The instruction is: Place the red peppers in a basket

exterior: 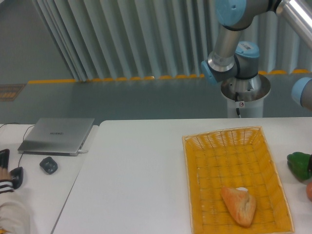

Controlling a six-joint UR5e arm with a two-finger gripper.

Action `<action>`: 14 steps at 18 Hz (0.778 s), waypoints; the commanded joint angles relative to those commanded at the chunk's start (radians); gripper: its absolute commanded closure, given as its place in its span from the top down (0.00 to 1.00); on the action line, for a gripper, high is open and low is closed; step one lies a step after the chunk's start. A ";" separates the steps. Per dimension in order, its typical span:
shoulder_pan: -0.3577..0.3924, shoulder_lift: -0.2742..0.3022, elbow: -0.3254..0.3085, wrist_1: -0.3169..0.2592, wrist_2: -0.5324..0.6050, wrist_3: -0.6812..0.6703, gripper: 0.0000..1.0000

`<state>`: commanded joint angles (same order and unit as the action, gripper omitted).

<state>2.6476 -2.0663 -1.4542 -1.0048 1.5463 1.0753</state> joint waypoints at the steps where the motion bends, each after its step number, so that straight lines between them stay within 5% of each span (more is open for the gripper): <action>1: 0.002 -0.002 0.000 0.002 0.000 0.002 1.00; 14: 0.006 -0.044 0.002 0.035 0.002 -0.003 1.00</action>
<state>2.6538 -2.1107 -1.4527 -0.9695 1.5478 1.0722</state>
